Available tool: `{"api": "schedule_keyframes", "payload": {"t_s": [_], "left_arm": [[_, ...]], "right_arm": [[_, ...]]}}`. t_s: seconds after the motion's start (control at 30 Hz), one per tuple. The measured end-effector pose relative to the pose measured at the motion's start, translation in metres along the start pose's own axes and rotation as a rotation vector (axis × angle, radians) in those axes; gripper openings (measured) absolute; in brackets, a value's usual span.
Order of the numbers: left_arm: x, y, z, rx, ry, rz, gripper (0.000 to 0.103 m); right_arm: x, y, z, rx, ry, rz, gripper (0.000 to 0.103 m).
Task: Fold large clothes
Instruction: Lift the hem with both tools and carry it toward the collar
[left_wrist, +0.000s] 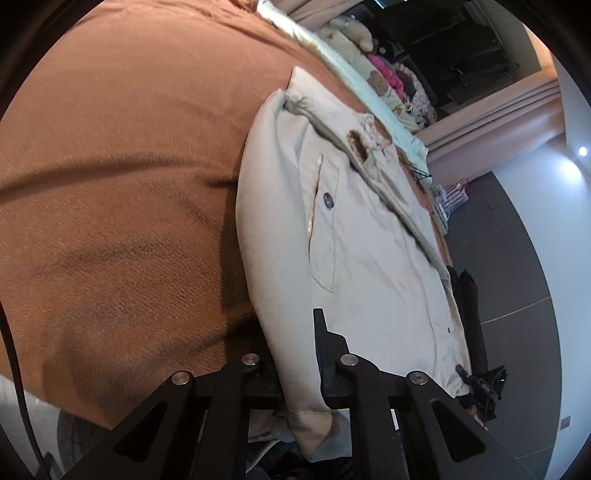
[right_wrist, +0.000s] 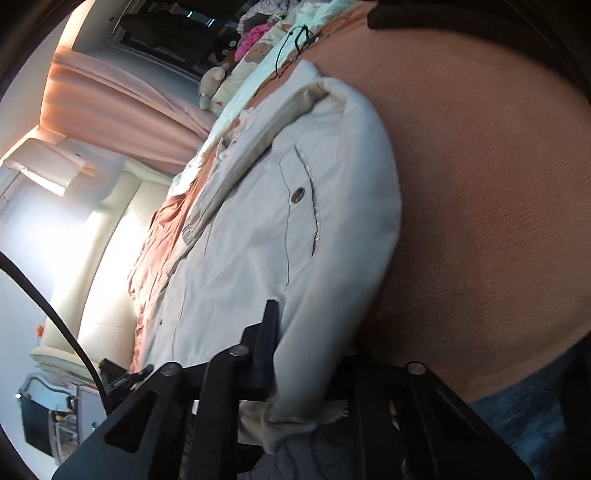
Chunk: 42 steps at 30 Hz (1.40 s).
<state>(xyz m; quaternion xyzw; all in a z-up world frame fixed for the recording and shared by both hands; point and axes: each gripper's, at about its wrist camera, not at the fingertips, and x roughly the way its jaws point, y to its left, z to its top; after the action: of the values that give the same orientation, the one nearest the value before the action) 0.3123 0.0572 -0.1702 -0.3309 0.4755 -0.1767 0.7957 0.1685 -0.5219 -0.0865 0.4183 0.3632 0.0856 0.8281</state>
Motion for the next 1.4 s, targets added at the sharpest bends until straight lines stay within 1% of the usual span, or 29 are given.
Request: {"api": "schedule_keyframes", "payload": {"t_s": [0.1, 0.17, 0.3, 0.4, 0.6, 0.63, 0.8, 0.87, 0.9, 1.03, 1.13, 1.2, 1.3, 1.4], "left_arm": [[-0.011, -0.009, 0.004, 0.009, -0.020, -0.013, 0.010], [-0.024, -0.018, 0.006, 0.023, -0.041, -0.026, 0.010], [-0.048, -0.033, 0.007, 0.051, -0.078, -0.044, 0.009], [-0.069, -0.040, 0.003, 0.059, -0.101, -0.061, 0.009], [-0.117, -0.049, -0.016, 0.081, -0.146, -0.092, 0.009], [-0.124, -0.051, -0.019, 0.085, -0.151, -0.095, 0.009], [-0.155, -0.059, -0.041, 0.105, -0.186, -0.102, 0.009], [-0.166, -0.059, -0.049, 0.102, -0.195, -0.107, 0.009], [-0.170, -0.059, -0.053, 0.101, -0.197, -0.109, 0.009], [-0.189, -0.064, -0.068, 0.119, -0.213, -0.114, 0.009], [-0.202, -0.068, -0.083, 0.124, -0.221, -0.123, 0.009], [-0.213, -0.070, -0.092, 0.132, -0.230, -0.133, 0.009], [-0.226, -0.077, -0.094, 0.151, -0.241, -0.148, 0.009], [-0.230, -0.084, -0.090, 0.162, -0.250, -0.154, 0.009]], "right_arm": [[-0.026, 0.015, 0.001, -0.017, -0.055, 0.024, 0.006], [-0.039, 0.025, 0.000, -0.031, -0.075, 0.039, 0.005], [-0.058, 0.046, -0.006, -0.063, -0.095, 0.068, 0.004], [-0.079, 0.056, -0.017, -0.078, -0.110, 0.098, 0.004], [-0.125, 0.066, -0.050, -0.123, -0.139, 0.160, 0.004], [-0.127, 0.063, -0.053, -0.125, -0.139, 0.162, 0.004], [-0.161, 0.061, -0.084, -0.172, -0.134, 0.171, 0.004], [-0.165, 0.057, -0.084, -0.182, -0.135, 0.170, 0.004], [-0.172, 0.057, -0.089, -0.188, -0.134, 0.170, 0.004], [-0.176, 0.061, -0.088, -0.205, -0.137, 0.170, 0.004], [-0.172, 0.070, -0.081, -0.211, -0.138, 0.169, 0.004], [-0.183, 0.072, -0.082, -0.211, -0.135, 0.174, 0.004], [-0.190, 0.075, -0.081, -0.225, -0.144, 0.181, 0.004], [-0.192, 0.076, -0.072, -0.237, -0.153, 0.184, 0.004]]}}
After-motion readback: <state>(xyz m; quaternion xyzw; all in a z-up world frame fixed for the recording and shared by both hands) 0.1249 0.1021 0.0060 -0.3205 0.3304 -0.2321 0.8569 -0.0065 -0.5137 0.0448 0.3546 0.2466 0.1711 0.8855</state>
